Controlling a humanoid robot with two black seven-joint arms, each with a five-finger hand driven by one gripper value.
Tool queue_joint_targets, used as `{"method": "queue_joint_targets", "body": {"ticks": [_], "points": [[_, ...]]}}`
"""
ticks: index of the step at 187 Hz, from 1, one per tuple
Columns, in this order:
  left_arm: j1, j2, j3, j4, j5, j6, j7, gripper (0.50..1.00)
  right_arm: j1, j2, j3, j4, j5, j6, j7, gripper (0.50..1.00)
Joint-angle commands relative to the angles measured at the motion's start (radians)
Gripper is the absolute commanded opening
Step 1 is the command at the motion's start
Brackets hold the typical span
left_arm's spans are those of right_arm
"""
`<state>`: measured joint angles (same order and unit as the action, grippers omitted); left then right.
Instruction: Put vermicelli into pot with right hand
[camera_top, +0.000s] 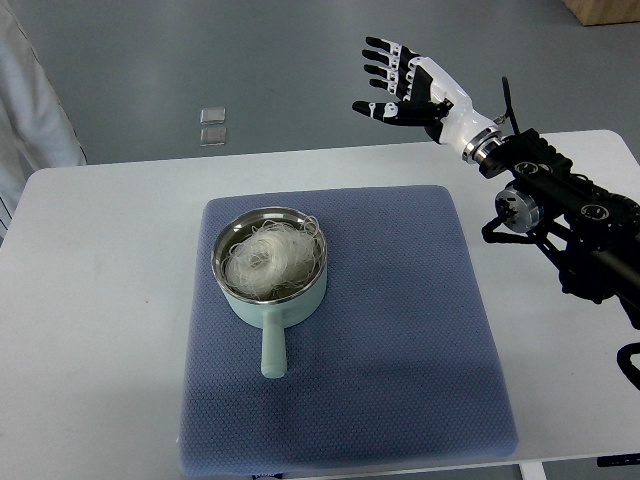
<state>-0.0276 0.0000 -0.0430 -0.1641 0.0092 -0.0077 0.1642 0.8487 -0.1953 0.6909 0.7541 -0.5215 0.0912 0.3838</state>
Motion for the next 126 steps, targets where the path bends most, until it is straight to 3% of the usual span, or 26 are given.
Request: {"method": "queue_joint_targets", "body": {"ticks": [1, 43, 126], "points": [[0.000, 0.000, 0.000, 0.000, 0.000, 0.000, 0.000, 1.000, -0.049, 0.001, -0.005, -0.009, 0.136, -0.051, -0.017, 0.921], [0.000, 0.000, 0.000, 0.000, 0.000, 0.000, 0.000, 1.000, -0.125, 0.022, 0.010, -0.055, 0.221, -0.163, -0.006, 0.924], [0.000, 0.000, 0.000, 0.000, 0.000, 0.000, 0.000, 1.000, -0.148, 0.053, 0.033, -0.078, 0.222, -0.177, -0.002, 0.926]]}}
